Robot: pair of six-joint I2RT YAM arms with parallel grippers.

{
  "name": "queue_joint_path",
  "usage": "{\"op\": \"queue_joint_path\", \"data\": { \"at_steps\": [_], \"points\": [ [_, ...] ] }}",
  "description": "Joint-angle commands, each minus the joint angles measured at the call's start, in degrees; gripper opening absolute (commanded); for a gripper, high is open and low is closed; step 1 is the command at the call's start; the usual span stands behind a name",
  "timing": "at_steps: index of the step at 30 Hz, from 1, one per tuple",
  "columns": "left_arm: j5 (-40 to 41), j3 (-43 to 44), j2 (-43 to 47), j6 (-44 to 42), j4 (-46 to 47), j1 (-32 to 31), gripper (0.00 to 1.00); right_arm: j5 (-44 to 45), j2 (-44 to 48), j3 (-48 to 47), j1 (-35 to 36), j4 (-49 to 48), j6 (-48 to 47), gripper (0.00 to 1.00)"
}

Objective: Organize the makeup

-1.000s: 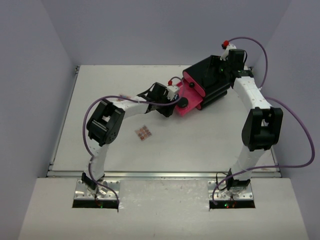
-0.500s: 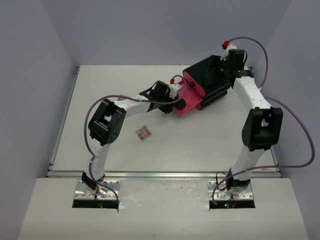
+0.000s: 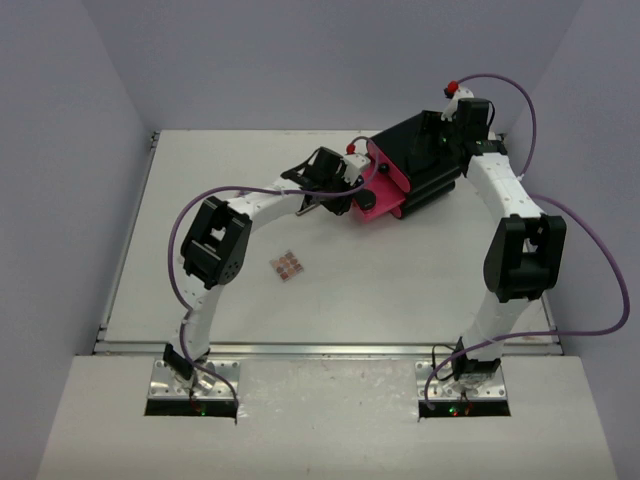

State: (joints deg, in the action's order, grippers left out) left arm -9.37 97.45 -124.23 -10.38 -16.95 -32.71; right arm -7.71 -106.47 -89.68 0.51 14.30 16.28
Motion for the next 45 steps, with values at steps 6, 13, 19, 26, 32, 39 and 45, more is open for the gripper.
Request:
{"op": "queue_joint_path", "data": {
  "at_steps": [6,13,19,26,32,39,45],
  "points": [
    [-0.7,12.1,-2.9,-0.3,2.0,-1.1,0.07,-1.2,-2.7,0.3,-0.2,7.4,-1.2,0.76],
    [-0.4,21.0,-10.4,1.3,1.9,-2.1,0.08,-1.3,-2.9,1.0,-0.2,7.4,-1.2,0.76],
    [0.5,27.6,-15.2,2.1,3.7,-3.7,0.13,-1.8,-3.5,1.5,-0.2,7.0,-0.9,0.76],
    [2.1,30.9,-19.9,6.1,9.5,-4.1,0.35,-1.7,-3.1,2.3,-0.2,6.4,-0.8,0.76],
    [2.6,31.8,-21.7,9.0,11.4,-4.5,0.52,-1.7,-3.2,2.6,-0.2,6.4,-0.9,0.76],
    [2.2,31.9,-22.1,9.9,9.9,-4.8,0.67,-1.9,-2.9,2.3,-0.2,6.5,-0.9,0.76],
    [0.6,27.2,-18.8,9.7,9.9,-4.7,0.66,-2.6,-2.6,2.9,-0.2,6.3,-0.7,0.76]
  ]
}}
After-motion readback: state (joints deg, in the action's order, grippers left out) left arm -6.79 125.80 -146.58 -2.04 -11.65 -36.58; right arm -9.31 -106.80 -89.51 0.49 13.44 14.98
